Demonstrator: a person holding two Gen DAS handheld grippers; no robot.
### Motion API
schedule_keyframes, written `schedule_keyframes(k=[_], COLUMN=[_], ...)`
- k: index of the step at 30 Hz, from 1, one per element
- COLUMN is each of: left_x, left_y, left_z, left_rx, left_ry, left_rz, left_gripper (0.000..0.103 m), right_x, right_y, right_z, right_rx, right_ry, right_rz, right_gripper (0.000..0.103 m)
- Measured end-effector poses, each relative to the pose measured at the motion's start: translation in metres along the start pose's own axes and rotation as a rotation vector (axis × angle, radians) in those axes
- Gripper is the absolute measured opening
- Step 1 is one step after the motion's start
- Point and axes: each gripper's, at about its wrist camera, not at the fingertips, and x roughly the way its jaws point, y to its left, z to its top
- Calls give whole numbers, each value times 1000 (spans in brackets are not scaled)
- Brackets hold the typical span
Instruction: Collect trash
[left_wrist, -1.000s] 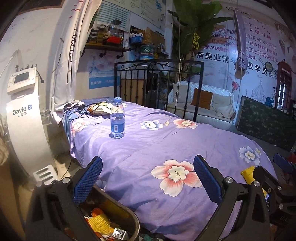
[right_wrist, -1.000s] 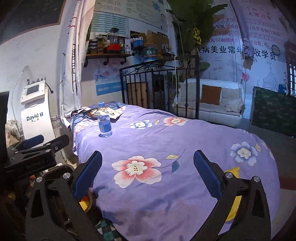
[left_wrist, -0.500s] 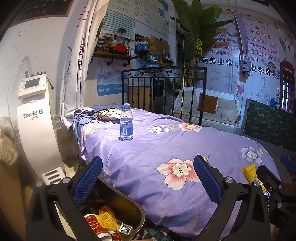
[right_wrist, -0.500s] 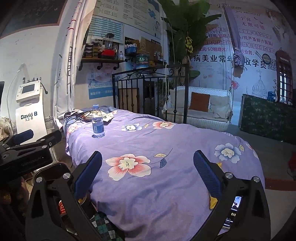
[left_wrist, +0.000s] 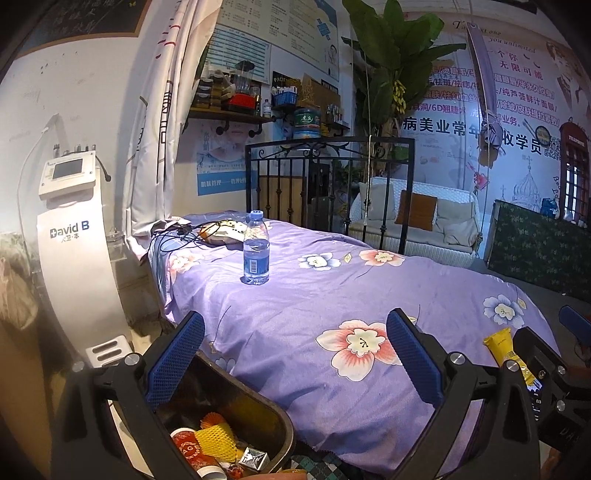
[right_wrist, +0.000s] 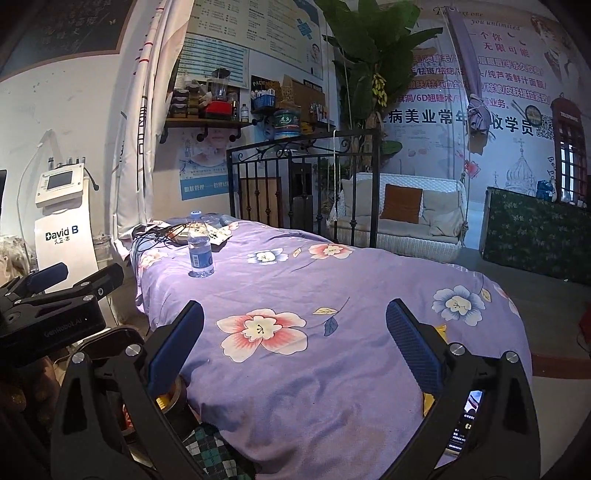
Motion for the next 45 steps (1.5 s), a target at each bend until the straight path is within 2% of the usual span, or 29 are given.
schedule_keyframes(k=[45], left_x=[1], left_y=[3], left_z=[-1], left_rx=[-3], left_ry=[13], left_rz=[1], left_gripper=[97], right_x=[3], right_y=[2], right_z=[-3], right_rx=[9], right_ry=[23], right_rz=[0], right_gripper=[97])
